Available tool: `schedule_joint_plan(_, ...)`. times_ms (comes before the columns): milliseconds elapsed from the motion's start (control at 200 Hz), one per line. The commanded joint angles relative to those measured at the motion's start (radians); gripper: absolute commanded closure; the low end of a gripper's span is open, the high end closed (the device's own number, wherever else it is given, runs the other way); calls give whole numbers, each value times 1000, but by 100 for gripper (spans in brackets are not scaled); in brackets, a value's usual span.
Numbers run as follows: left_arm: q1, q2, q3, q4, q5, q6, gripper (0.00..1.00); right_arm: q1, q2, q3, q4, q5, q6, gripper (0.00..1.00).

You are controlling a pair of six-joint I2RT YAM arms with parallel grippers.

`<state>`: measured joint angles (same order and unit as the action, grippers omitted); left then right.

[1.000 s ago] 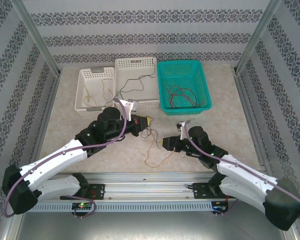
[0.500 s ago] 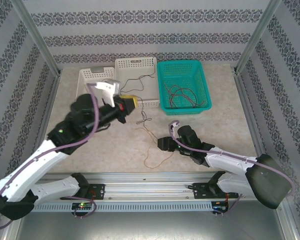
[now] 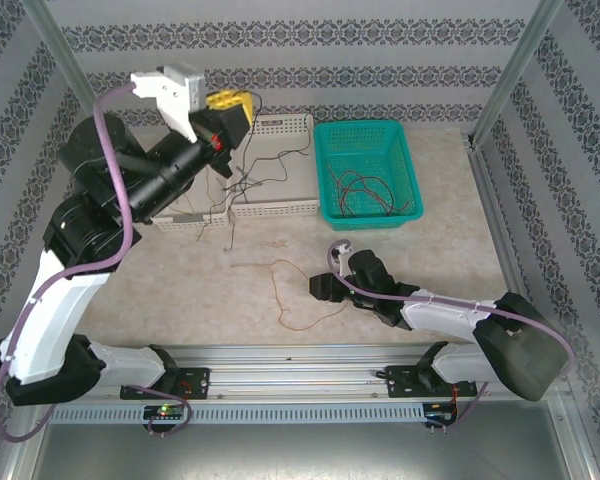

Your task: Untangle the cables

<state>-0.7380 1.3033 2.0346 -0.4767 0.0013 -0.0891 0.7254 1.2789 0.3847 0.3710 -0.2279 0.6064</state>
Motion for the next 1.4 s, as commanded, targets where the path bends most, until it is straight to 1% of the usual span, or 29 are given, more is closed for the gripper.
schedule_joint_plan(0,35,66,89,8,-29,140,100,14,-29,27,37,-16,9,48)
schedule_joint_plan(30,52,87,101,25,-26,150,100,15,-40,27,35,-16,9,48)
schedule_joint_plan(75,93,120,118,47,12,142,100,18,-61,24,29,-16,8,48)
schedule_joint_plan(265,278,268,118,172,104,51,100,26,-186,24,-49,-14,-3,47)
schedule_joint_plan(340,328,343,126,214,134,9,100,29,-245,27,-95,-13,-12,47)
schedule_joint_plan(375,338,380,132,229,137,13,100,29,-274,26,-114,-11,-15,47)
schedule_joint_plan(450,345,454,136,264,106,27,100,31,-334,22,-151,-13,-20,47)
schedule_joint_plan(525,360,528,139,288,117,10,100,32,-393,10,-181,-8,-23,46)
schedule_joint_plan(615,367,607,127,312,104,-5,100,34,-457,-1,-220,5,-25,46)
schedule_joint_plan(699,372,665,83,360,104,-31,100,34,-504,-11,-252,15,-28,46)
schedule_joint_plan(784,371,714,44,373,100,-49,100,34,-528,-13,-279,27,-34,46)
schedule_joint_plan(944,377,733,-137,484,72,-100,100,34,-538,-5,-300,47,-54,44)
schedule_joint_plan(999,381,734,-179,501,75,-118,87,35,-534,2,-305,45,-60,44)
schedule_joint_plan(1084,390,734,-211,500,105,-149,55,35,-524,12,-308,35,-63,43)
schedule_joint_plan(1104,391,734,-213,492,111,-153,48,34,-523,14,-308,32,-65,43)
schedule_joint_plan(1124,392,732,-214,482,116,-155,43,34,-521,17,-310,30,-64,43)
schedule_joint_plan(1209,394,702,-228,447,110,-169,26,34,-524,25,-320,28,-65,41)
schedule_joint_plan(1284,403,642,-264,430,127,-216,12,34,-534,27,-323,26,-61,41)
schedule_joint_plan(1339,406,586,-291,384,111,-250,8,34,-543,25,-326,29,-56,40)
schedule_joint_plan(1394,405,512,-379,386,104,-292,6,34,-552,23,-330,30,-54,39)
